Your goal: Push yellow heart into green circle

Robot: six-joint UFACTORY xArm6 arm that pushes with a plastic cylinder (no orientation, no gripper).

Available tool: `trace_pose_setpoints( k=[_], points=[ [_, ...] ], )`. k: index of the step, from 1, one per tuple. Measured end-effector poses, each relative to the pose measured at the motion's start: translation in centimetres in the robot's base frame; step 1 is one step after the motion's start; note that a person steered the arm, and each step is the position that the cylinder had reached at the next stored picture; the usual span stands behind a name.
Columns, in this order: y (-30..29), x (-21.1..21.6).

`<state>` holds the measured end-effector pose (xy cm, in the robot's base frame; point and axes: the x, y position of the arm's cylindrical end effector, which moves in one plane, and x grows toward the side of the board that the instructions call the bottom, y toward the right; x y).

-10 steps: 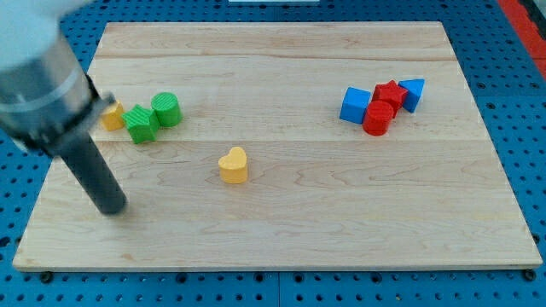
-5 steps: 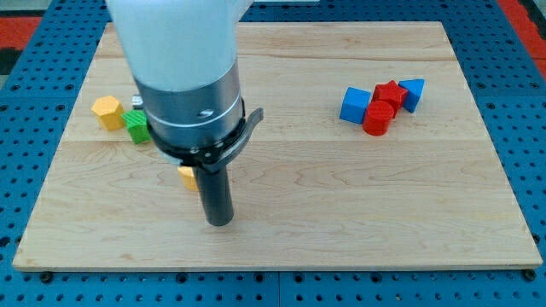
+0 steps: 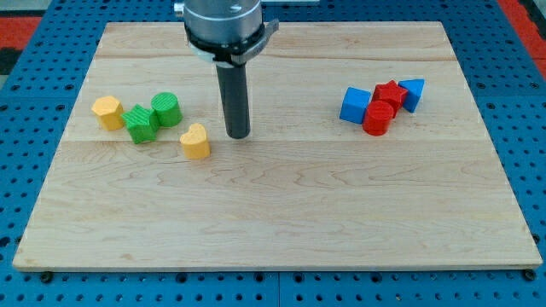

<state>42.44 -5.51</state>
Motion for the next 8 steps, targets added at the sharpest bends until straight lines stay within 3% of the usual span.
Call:
trace_pose_setpoints(
  k=[1, 3, 4, 6, 8],
  points=[
    [-0.5, 7.0],
    [-9.4, 0.3],
    [-12.4, 0.5],
    [-4.0, 4.4],
    [-2.9, -0.3]
  ],
)
